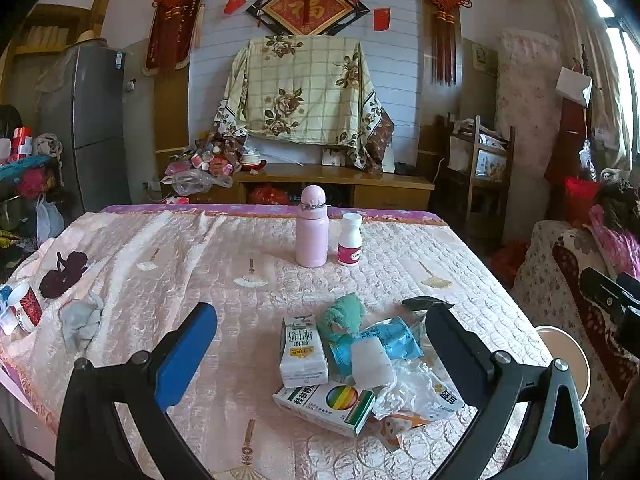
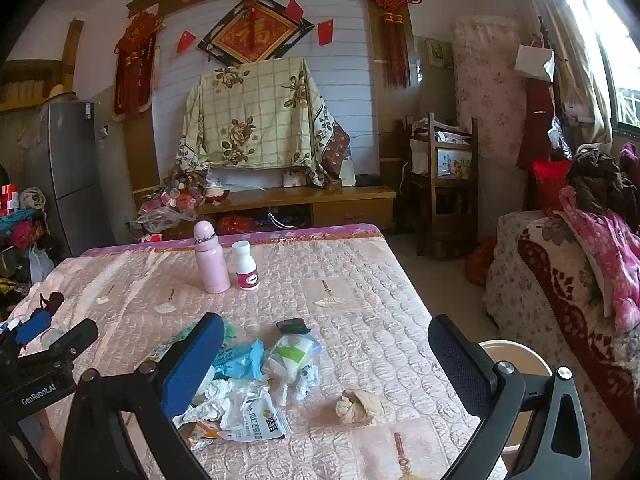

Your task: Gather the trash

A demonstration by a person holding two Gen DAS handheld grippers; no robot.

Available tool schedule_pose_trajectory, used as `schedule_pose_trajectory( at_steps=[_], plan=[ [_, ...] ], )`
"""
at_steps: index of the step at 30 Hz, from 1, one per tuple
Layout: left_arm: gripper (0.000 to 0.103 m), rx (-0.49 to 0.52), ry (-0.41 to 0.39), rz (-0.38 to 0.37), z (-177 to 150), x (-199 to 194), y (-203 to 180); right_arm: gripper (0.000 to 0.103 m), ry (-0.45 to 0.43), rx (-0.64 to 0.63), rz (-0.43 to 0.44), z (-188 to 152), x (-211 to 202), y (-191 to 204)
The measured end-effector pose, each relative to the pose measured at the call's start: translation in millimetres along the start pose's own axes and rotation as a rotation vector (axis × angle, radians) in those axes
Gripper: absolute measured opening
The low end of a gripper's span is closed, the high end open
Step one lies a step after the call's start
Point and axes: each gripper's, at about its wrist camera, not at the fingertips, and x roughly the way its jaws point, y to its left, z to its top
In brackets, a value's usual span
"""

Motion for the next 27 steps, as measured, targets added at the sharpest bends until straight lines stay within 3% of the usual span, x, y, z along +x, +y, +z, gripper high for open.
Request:
schedule_pose_trajectory(
  at_steps=[27],
  plan=[
    [0.103,0.017,-0.021,0.030,-2.0,0.4,-2.8,0.103,-0.002,-0.014,-0.010,1.4,6.2,7.0]
  ],
)
